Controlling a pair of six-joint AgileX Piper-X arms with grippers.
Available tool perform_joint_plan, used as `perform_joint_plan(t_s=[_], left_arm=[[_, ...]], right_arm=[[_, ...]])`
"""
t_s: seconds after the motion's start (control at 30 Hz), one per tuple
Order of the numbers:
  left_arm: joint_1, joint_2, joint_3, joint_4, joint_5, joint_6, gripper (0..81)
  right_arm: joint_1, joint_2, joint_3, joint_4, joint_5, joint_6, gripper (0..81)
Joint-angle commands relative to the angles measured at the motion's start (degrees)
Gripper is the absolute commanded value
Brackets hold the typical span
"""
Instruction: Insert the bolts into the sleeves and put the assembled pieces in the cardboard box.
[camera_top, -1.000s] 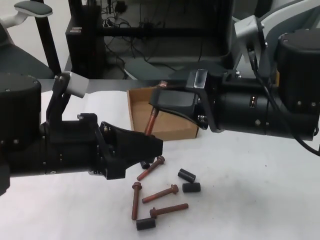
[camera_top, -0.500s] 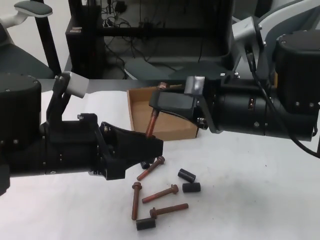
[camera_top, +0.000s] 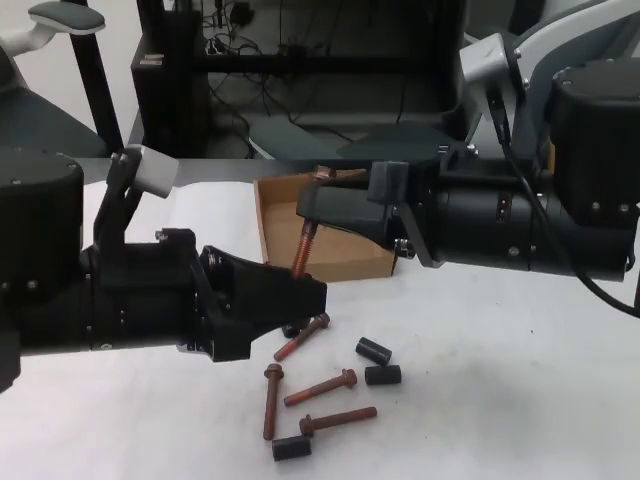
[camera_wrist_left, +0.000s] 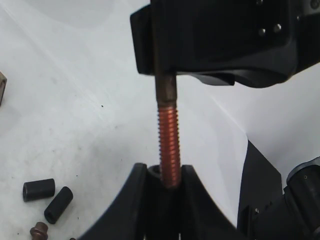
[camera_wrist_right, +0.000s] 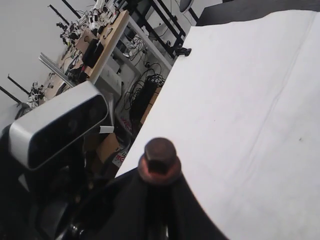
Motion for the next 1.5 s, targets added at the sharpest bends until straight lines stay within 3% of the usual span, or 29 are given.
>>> perform_joint_plan(t_s=[0.0, 0.67, 1.47], left_arm=[[-0.11, -0.51, -0.17, -1.99, 1.68, 0.46, 1.7], [-0.11, -0.51, -0.17, 2.47, 2.71, 2.90, 1.7], [-0.11, -0.51, -0.17, -1.54, 1.21, 2.06, 1.7]], right_arm=[[-0.28, -0.03, -0.56, 0.16, -0.67, -0.82, 0.6], [-2.32, -0.03, -0.60, 0.25, 2.28, -0.11, 0.6], [-1.68, -0.03, -0.60, 1.91, -0.91, 0.96, 0.6]])
